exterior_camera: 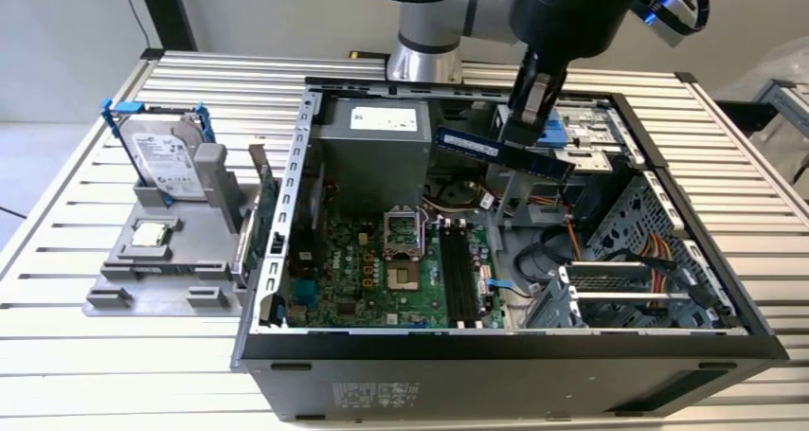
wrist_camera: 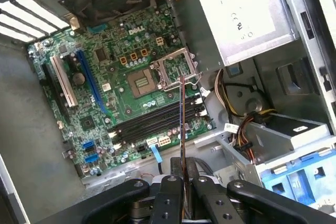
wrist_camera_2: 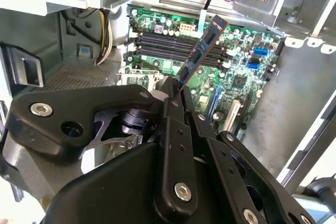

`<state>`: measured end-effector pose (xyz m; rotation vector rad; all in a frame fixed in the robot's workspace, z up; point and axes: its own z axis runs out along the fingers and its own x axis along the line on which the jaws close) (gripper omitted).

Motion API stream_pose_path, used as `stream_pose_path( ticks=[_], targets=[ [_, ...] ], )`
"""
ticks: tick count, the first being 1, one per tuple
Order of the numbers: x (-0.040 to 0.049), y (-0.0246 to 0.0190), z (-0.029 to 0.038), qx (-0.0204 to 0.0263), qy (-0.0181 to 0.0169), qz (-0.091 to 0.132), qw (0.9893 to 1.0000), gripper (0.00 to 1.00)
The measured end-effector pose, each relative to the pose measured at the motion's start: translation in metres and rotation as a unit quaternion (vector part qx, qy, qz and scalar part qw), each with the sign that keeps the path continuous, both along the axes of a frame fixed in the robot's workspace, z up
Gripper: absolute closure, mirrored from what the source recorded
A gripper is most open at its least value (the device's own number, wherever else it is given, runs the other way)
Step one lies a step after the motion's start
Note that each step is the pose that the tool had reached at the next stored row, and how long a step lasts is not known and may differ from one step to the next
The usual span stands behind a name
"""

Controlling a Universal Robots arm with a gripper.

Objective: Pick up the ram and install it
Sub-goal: 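Insert the ram into the slot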

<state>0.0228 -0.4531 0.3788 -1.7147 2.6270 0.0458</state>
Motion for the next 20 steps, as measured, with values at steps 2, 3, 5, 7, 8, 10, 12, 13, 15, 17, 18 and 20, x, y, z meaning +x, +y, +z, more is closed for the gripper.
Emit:
stream_pose_path(
  ticks=[2,3,5,7,8,10,12,13,15,17,18,20],
  targets=[
    [0.0000,0.0000,-0.0001,0.0000,0.0000,-0.013,0.9999,1.00],
    [0.0000,0.0000,-0.0001,0.0000,0.0000,-0.020,0.9998,1.00],
    [0.0000,0.0000,-0.0002,0.0000,0.0000,-0.033,0.9995,1.00],
    [0.0000,0.0000,-0.0002,0.0000,0.0000,-0.046,0.9989,1.00],
    [0.0000,0.0000,-0.0003,0.0000,0.0000,-0.053,0.9986,1.00],
    [0.0000,0.0000,-0.0003,0.0000,0.0000,-0.067,0.9977,1.00],
    [0.0000,0.0000,-0.0003,0.0000,0.0000,-0.081,0.9967,1.00],
    [0.0000,0.0000,-0.0003,0.0000,0.0000,-0.089,0.9961,1.00],
    [0.0000,0.0000,-0.0003,0.0000,0.0000,-0.103,0.9946,1.00],
    [0.0000,0.0000,-0.0003,0.0000,0.0000,-0.118,0.9931,1.00],
    [0.0000,0.0000,-0.0003,0.0000,0.0000,-0.125,0.9922,1.00],
    [0.0000,0.0000,-0.0004,0.0000,0.0000,-0.139,0.9903,1.00]
  ],
)
